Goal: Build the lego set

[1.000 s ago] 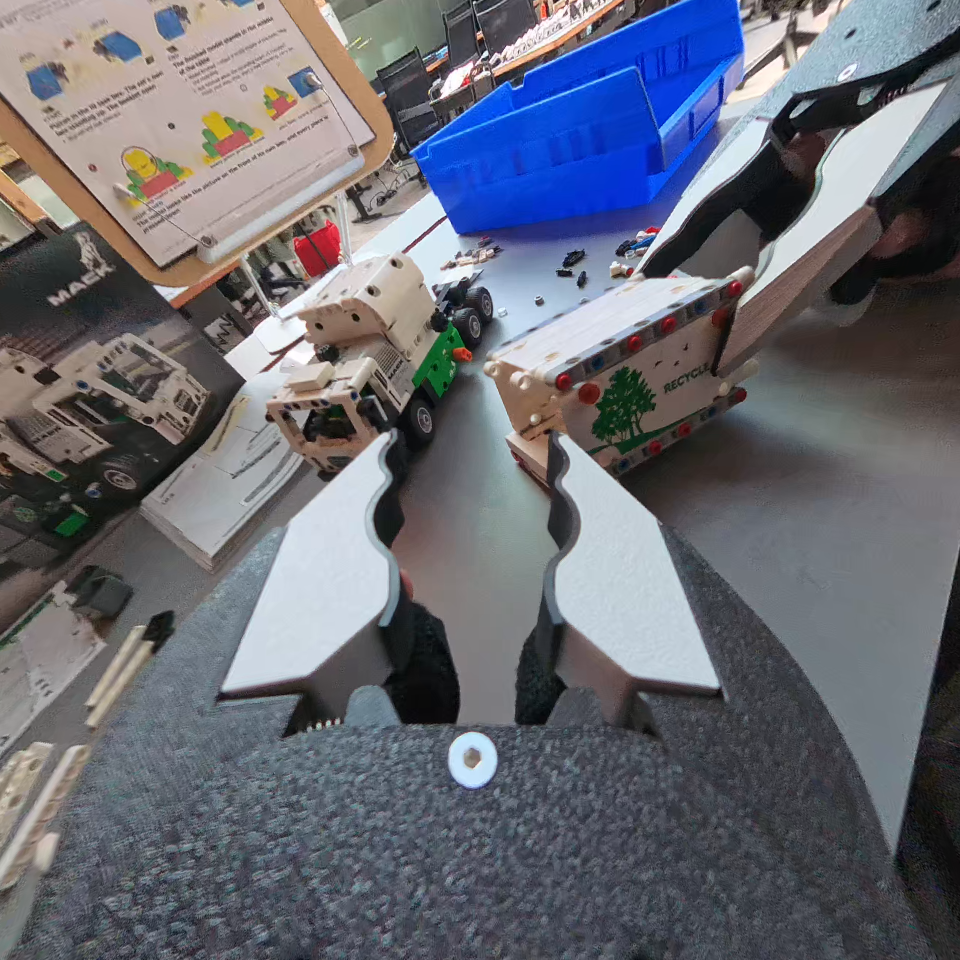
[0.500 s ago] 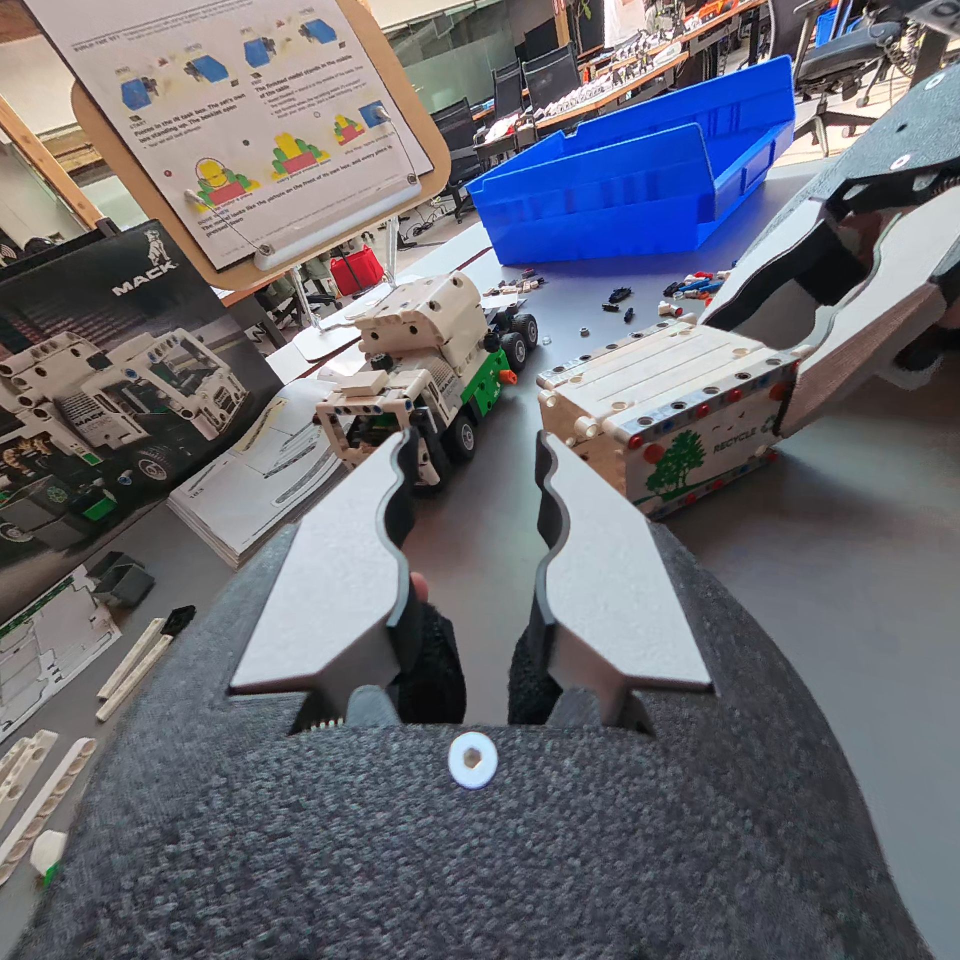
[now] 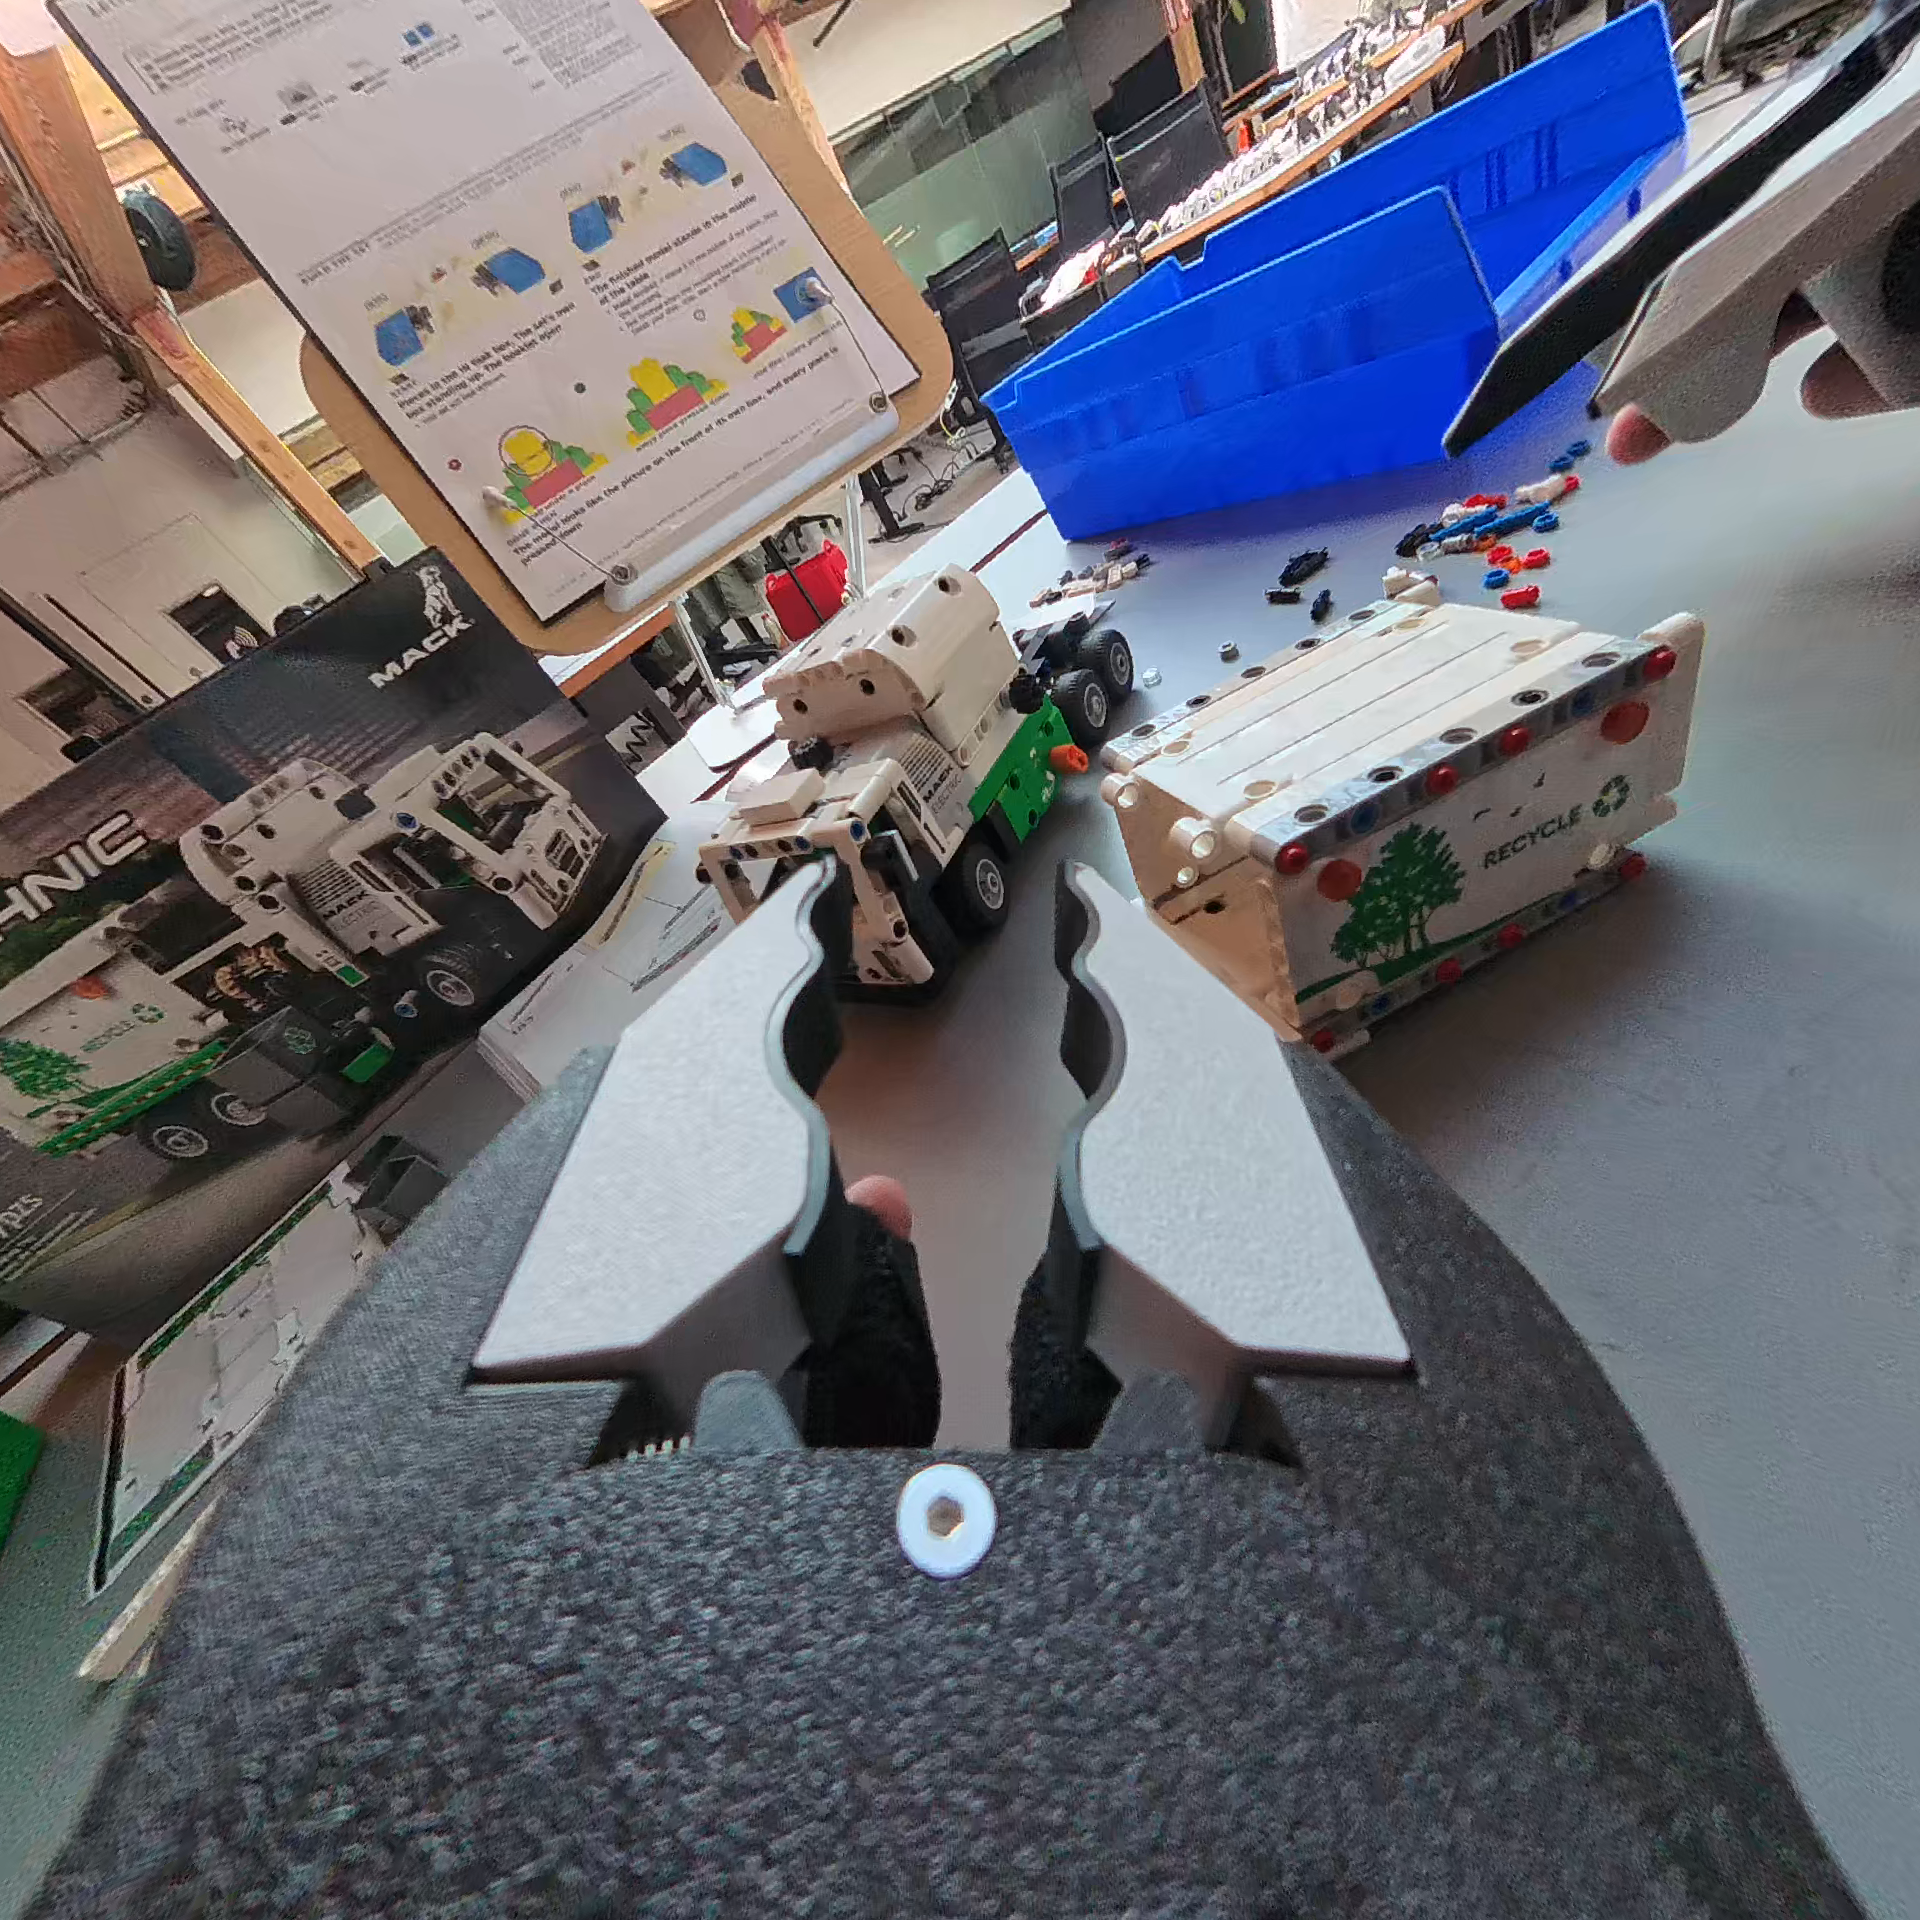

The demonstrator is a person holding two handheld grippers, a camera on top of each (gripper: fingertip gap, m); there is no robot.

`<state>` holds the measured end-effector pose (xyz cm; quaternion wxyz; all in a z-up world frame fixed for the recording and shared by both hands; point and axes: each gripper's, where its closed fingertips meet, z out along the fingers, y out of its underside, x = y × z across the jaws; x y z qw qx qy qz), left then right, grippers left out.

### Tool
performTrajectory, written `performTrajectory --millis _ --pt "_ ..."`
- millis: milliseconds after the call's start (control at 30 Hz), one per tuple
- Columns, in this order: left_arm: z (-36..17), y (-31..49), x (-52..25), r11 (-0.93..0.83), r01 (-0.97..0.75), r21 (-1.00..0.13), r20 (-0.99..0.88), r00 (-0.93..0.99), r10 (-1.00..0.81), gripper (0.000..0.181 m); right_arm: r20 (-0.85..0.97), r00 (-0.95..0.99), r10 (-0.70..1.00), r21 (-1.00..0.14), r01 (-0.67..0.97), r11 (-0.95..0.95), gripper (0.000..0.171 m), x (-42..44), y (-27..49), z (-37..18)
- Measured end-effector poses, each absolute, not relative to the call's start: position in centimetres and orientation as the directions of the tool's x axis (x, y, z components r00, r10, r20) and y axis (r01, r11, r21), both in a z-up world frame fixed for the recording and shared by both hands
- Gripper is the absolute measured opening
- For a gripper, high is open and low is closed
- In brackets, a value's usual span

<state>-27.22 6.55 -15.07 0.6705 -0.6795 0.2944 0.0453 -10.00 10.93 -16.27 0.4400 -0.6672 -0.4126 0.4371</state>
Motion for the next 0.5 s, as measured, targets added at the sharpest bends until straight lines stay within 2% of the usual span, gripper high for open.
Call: performTrajectory --millis 167,333,500 --pt "-14.5 6.2 -27.9 0.079 -0.42 -0.904 -0.422 0.847 -0.324 0.026 -0.175 0.305 0.936 -0.948 0.205 -0.244 0.056 -10.2 10.9 -16.7" --pt "-14.2 6.1 -29.0 0.047 -0.338 -0.94 -0.335 0.888 -0.316 0.025 -0.137 0.316 0.939 -0.95 0.228 -0.215 0.054 -10.3 10.8 -16.9" --pt "-14.5 6.5 -29.5 0.012 -0.343 -0.939 -0.332 0.9 -0.281 0.023 -0.123 0.339 0.933 -0.956 0.212 -0.203 0.054 -9.8 10.7 -16.7"
